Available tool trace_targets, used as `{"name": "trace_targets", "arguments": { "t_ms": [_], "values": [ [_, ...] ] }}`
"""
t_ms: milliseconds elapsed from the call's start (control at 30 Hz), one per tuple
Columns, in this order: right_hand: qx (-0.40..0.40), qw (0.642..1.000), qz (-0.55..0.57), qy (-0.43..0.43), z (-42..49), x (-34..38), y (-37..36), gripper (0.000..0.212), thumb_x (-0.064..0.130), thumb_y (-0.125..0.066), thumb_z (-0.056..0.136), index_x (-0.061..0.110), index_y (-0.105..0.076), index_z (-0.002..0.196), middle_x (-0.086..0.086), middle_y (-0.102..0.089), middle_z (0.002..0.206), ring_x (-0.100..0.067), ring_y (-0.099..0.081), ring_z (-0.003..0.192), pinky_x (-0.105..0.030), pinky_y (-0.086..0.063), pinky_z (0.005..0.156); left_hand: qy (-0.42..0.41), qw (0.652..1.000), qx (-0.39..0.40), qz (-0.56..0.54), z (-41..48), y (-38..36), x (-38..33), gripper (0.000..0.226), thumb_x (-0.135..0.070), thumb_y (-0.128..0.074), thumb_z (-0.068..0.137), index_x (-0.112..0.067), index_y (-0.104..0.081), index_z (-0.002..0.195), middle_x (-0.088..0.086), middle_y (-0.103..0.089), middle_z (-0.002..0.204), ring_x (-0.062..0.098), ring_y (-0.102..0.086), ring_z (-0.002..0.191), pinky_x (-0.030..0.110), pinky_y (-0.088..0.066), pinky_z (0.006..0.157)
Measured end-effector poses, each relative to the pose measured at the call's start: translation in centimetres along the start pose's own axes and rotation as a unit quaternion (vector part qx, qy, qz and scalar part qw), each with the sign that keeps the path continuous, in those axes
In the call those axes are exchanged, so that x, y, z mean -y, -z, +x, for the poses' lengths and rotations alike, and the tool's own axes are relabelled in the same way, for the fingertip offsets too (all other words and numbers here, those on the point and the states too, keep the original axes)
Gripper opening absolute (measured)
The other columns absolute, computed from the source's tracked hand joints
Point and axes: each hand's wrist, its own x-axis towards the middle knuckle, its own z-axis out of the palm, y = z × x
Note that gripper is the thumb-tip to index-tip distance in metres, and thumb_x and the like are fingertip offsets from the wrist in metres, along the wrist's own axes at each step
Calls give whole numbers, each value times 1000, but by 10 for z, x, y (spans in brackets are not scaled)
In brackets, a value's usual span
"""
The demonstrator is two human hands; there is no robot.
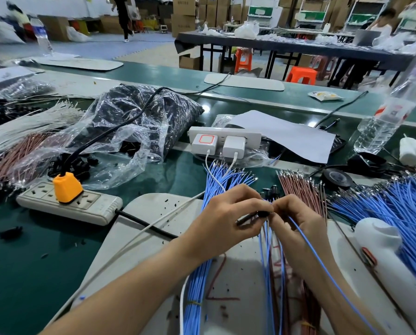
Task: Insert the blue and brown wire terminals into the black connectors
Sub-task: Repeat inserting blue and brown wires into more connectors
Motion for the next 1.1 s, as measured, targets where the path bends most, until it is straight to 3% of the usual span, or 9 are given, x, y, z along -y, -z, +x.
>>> {"name": "trace_targets", "arguments": {
  "t_ms": [200, 300, 400, 500, 600, 700, 833, 933, 1100],
  "values": [
    [-69, 987, -120, 77, -2, 4, -8, 11, 8, -55, 71, 10, -47, 64, 1, -43, 63, -16, -39, 60, -16, -32, 57, 12, 1000, 0, 14, 0, -4, 0, 17, 3, -72, 76, 0, -71, 93, 12, -62, 88, 7, -51, 75, 13, -44, 74],
    [-92, 982, -148, 80, -1, 2, -8, 15, -3, -59, 71, 5, -48, 64, -4, -45, 65, -18, -41, 58, -21, -30, 57, 31, 999, -28, 5, 1, -3, -1, 12, 1, -73, 76, 0, -68, 86, 3, -60, 81, 3, -47, 70, 11, -41, 70],
    [-85, 986, -129, 65, -1, -2, -5, 22, -12, -64, 72, 6, -52, 66, -5, -50, 66, -15, -42, 59, -18, -33, 59, 101, 987, -84, -90, 0, -4, -2, 14, -1, -72, 76, -10, -65, 85, -5, -62, 75, 3, -55, 68, 10, -44, 70],
    [-65, 990, -91, 81, -3, 0, -7, 19, 14, -55, 84, 7, -53, 66, -1, -51, 65, -14, -46, 63, -16, -35, 60, 213, 933, -64, -283, -1, -6, -3, 17, 1, -69, 81, -14, -64, 88, -3, -68, 82, 9, -64, 77, 18, -51, 76],
    [-62, 992, -80, 79, -6, 1, -11, 33, 30, -48, 91, 6, -56, 69, -1, -54, 66, -15, -50, 65, -19, -38, 61, 262, 903, -46, -338, -2, -9, 0, 13, 6, -67, 83, -6, -64, 88, 3, -71, 84, 13, -66, 79, 27, -55, 79],
    [-103, 991, -53, 67, -5, 2, -10, 8, 17, -66, 88, 14, -60, 83, 2, -61, 74, -11, -58, 71, -16, -44, 66, 265, 893, -51, -360, -2, -10, 3, 11, 7, -65, 84, -3, -63, 88, 0, -72, 83, 12, -68, 79, 29, -57, 80],
    [-107, 985, -70, 118, -5, 2, -6, 6, 9, -68, 81, 11, -63, 84, 0, -62, 79, -8, -58, 74, -13, -45, 70, 276, 879, -61, -385, -2, -9, 4, 15, 10, -62, 85, -5, -62, 85, -1, -72, 81, 11, -69, 76, 24, -56, 75],
    [-89, 989, -55, 103, -5, 1, -5, 14, -1, -73, 79, 10, -65, 84, -1, -63, 80, -10, -60, 75, -20, -48, 70, 281, 875, -58, -389, -1, -9, 6, 13, 7, -62, 85, -5, -63, 85, 0, -71, 79, 12, -68, 74, 24, -56, 75],
    [-78, 992, -37, 89, -4, 2, -5, 20, -3, -74, 77, 14, -65, 84, -1, -65, 80, -11, -61, 76, -17, -48, 71, 287, 876, -37, -385, 0, -7, 8, 10, 5, -63, 86, -6, -63, 86, -5, -69, 74, 6, -64, 68, 17, -51, 69]
  ]
}}
